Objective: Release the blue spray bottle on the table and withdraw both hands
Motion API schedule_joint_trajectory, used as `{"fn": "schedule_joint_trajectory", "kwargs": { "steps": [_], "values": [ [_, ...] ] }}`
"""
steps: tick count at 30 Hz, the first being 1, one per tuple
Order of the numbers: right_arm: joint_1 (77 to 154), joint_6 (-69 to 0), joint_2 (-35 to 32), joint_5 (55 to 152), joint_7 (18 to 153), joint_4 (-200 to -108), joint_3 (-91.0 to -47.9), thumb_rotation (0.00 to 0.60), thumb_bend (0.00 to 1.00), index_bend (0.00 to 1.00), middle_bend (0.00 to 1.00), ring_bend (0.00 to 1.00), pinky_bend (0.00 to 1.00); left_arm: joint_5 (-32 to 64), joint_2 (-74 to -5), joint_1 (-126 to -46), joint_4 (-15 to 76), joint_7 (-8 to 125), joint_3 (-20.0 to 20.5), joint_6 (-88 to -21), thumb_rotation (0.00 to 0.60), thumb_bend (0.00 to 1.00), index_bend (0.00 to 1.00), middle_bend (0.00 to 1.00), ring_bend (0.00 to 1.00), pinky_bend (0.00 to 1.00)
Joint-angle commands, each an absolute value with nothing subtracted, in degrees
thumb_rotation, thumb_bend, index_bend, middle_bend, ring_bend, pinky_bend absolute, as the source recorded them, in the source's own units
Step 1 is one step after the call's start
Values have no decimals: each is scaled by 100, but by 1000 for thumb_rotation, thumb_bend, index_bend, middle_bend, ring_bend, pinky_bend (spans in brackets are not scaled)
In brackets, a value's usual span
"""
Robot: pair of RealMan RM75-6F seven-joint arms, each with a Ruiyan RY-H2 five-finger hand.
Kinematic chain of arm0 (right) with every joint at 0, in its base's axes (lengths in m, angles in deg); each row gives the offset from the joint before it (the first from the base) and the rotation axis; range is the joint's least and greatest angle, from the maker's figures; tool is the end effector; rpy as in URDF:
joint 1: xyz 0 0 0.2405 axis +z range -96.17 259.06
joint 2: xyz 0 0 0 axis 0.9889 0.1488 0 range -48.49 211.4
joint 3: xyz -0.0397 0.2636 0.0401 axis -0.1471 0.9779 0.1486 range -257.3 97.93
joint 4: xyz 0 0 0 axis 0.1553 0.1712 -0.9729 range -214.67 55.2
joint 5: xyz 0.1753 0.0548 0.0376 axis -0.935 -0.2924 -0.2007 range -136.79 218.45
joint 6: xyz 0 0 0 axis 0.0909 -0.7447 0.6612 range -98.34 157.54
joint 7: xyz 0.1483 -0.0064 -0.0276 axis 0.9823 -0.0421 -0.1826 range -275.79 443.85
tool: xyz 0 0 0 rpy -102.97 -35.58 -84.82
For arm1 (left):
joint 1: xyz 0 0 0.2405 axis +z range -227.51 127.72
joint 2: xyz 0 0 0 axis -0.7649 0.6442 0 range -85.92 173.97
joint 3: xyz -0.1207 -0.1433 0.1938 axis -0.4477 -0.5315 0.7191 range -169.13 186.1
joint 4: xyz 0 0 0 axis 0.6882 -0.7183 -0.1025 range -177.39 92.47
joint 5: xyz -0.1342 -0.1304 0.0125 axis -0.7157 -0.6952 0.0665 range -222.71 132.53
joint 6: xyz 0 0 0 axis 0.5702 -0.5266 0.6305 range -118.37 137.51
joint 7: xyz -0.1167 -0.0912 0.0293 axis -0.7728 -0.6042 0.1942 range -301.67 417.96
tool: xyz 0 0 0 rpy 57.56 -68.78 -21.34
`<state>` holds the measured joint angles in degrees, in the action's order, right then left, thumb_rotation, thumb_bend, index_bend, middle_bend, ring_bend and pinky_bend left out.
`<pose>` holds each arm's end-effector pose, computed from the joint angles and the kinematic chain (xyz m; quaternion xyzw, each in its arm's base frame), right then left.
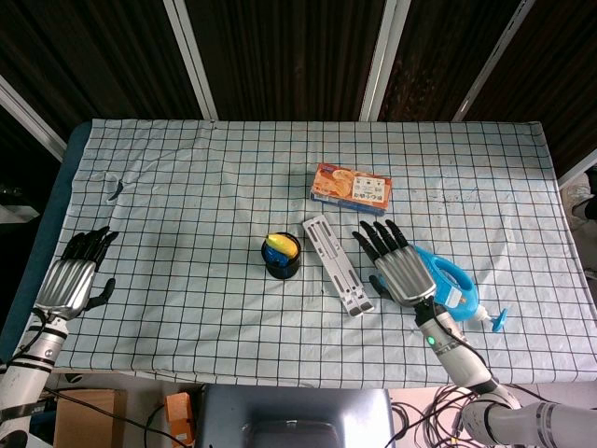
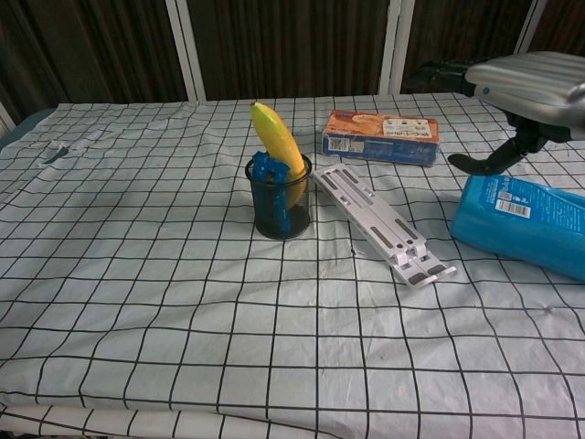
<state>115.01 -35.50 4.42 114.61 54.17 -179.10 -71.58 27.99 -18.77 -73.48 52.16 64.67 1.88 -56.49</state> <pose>-0.1681 -0.3108 0.0735 0.7510 -0.2758 0.3742 0.4689 -0.2702 0.2926 0.1644 -0.6624 -0.3893 -0.3479 0.5373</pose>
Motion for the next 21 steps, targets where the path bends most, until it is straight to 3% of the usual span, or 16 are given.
{"fn": "schedule_joint_trajectory", "kwargs": {
  "steps": [1, 11, 18, 21],
  "values": [
    [11496, -3567, 459, 11466, 5413, -17937, -7163, 600, 345, 0, 0, 0, 0, 2813, -1852, -7326, 5264, 6501, 202, -5677, 600, 462, 0, 0, 0, 0],
    [11471, -3588, 581, 11473, 5563, -17951, -7155, 600, 345, 0, 0, 0, 0, 2831, -1783, -7163, 5351, 6691, 305, -5870, 600, 464, 0, 0, 0, 0],
    [11136, -3788, 1001, 11735, 5785, -17929, -7485, 600, 345, 0, 3, 2, 8, 3308, -1755, -6715, 5326, 6772, 684, -6413, 600, 465, 0, 0, 0, 0],
    [10791, -4082, 1293, 11891, 5938, -17766, -7729, 600, 345, 0, 130, 113, 112, 3824, -1913, -6361, 4975, 6523, 975, -6901, 600, 467, 0, 0, 0, 0]
  ]
}}
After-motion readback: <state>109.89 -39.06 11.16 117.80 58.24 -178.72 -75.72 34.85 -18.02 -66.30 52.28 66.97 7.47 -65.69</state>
